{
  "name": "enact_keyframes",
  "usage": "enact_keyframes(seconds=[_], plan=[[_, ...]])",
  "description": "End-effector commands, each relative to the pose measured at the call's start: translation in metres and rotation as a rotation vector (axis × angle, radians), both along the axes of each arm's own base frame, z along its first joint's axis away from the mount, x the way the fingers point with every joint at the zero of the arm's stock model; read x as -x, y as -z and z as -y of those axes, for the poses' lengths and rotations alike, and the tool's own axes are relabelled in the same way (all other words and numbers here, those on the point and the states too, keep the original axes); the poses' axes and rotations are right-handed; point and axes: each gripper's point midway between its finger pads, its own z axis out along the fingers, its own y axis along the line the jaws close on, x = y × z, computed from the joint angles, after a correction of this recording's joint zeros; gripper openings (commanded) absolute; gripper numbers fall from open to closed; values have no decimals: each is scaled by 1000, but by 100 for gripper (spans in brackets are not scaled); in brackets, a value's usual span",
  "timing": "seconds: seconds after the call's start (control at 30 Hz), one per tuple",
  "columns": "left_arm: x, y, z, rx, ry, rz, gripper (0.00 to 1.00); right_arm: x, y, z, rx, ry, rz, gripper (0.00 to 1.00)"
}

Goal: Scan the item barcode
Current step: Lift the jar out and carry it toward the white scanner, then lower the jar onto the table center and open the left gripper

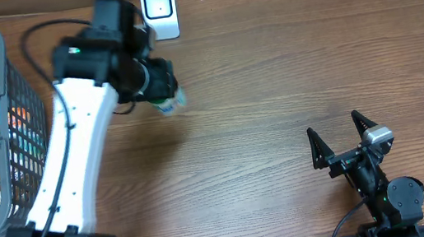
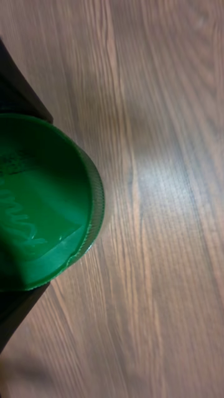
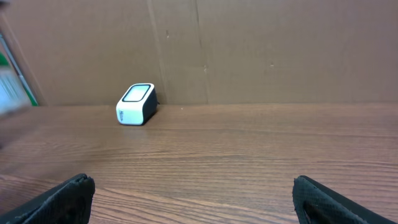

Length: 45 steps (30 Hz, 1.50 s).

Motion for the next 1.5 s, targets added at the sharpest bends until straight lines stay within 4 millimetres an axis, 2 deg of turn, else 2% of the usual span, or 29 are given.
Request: enact_keyframes(seconds=[0.0, 0.3, 0.53, 0.77, 0.93, 1.17, 1.47], plan=[[4, 28, 8, -27, 20, -28, 42, 0, 1, 1, -3, 4, 6, 100], [4, 94, 26, -120, 61, 13, 42, 0, 1, 1, -3, 4, 6, 100], [0, 118, 46, -181, 108, 120, 45, 0, 1, 1, -3, 4, 7, 100], [-8, 130, 65, -149, 129, 204, 45, 0, 1, 1, -3, 4, 7, 100], [-14, 137, 68, -142, 127, 217, 46, 0, 1, 1, -3, 4, 7, 100], [-10, 157, 69, -155, 138, 166, 46, 0, 1, 1, -3, 4, 7, 100], [-17, 150, 74, -149, 158, 197, 46, 0, 1, 1, -3, 4, 7, 100]])
